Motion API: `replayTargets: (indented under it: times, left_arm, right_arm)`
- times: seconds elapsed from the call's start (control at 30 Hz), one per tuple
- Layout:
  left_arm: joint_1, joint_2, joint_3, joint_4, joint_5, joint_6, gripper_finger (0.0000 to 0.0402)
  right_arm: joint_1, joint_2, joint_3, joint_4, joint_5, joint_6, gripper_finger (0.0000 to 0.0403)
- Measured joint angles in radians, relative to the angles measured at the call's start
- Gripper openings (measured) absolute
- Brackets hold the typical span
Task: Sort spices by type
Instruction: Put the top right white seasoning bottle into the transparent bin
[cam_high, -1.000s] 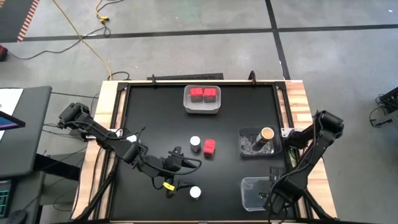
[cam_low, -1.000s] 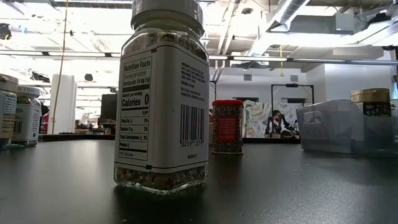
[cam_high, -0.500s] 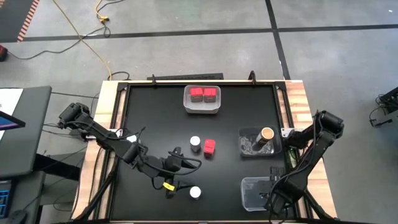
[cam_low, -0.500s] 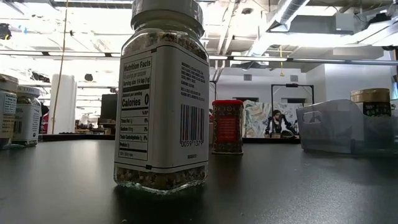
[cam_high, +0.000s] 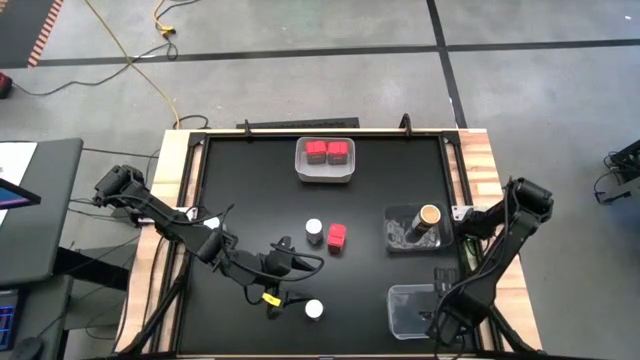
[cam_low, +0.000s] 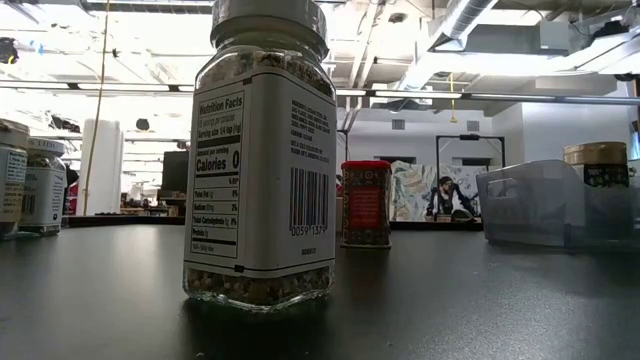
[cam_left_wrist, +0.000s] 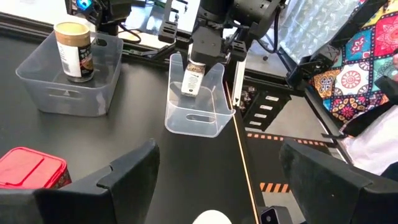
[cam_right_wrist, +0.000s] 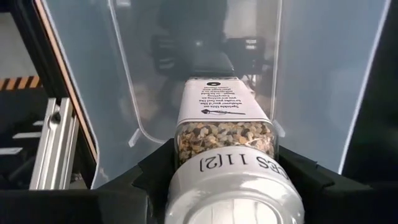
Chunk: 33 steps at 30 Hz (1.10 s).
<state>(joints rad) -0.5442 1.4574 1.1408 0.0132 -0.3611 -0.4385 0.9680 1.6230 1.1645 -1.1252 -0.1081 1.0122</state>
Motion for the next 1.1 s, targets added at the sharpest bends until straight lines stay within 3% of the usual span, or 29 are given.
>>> replayTargets:
  times: [0.63, 1.1]
  left_arm:
    - [0.000, 0.000, 0.000, 0.000, 0.000, 0.000, 0.0318]
    - [0.000, 0.000, 0.000, 0.000, 0.000, -0.001, 0.0318]
  right_arm:
    - [0.001, 0.000, 0.000, -0.047, 0.042, -0.027, 0.0236]
    - [0.001, 0.000, 0.000, -0.049, 0.046, -0.026, 0.0261]
